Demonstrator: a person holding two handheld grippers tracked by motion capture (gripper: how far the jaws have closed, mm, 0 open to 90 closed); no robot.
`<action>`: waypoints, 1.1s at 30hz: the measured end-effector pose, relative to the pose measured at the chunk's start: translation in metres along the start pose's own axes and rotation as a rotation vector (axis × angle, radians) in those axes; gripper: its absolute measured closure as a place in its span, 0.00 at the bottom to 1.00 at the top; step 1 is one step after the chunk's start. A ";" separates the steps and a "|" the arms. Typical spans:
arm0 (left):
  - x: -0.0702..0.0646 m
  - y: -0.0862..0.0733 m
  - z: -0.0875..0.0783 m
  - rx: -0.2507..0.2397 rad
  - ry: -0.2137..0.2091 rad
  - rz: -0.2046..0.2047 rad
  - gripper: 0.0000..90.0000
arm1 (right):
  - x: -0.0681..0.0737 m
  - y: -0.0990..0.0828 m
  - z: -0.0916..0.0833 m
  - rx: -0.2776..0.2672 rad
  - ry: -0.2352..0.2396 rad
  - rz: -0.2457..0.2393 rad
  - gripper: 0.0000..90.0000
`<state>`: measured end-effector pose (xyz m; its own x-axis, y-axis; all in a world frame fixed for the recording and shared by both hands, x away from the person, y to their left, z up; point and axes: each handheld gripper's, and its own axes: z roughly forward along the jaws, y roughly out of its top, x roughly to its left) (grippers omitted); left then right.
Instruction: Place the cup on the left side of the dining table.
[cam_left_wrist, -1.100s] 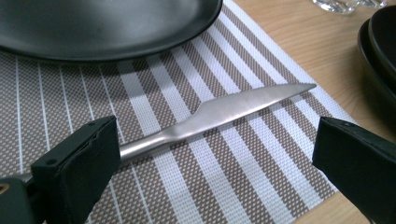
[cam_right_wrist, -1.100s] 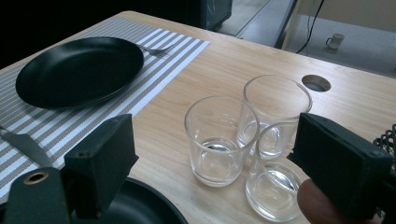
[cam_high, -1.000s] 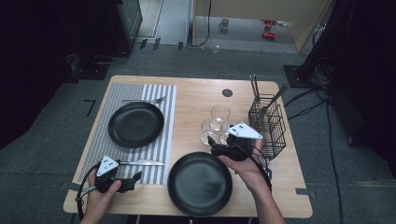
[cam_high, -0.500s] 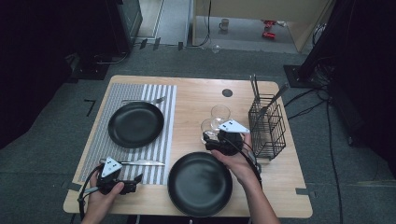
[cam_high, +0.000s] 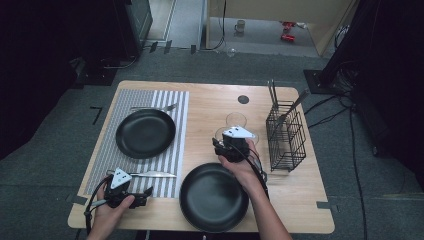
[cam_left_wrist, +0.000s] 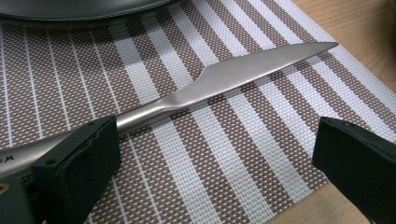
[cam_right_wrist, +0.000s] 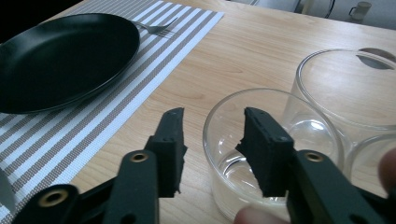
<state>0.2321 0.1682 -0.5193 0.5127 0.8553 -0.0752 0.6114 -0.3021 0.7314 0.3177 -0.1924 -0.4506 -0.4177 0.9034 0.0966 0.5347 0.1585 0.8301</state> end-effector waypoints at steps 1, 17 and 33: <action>0.000 0.000 0.000 0.001 0.001 0.002 0.01 | -0.001 0.000 0.002 -0.001 0.008 0.009 0.69; 0.000 0.000 0.000 0.003 0.002 0.009 0.01 | 0.010 0.004 0.014 0.001 0.048 0.015 0.76; 0.000 0.000 0.000 0.005 0.000 0.009 0.01 | 0.031 0.010 0.016 -0.013 0.113 -0.038 0.67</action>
<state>0.2322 0.1681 -0.5193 0.5182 0.8525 -0.0684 0.6097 -0.3121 0.7286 0.3219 -0.1564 -0.4478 -0.5181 0.8460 0.1259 0.5078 0.1857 0.8412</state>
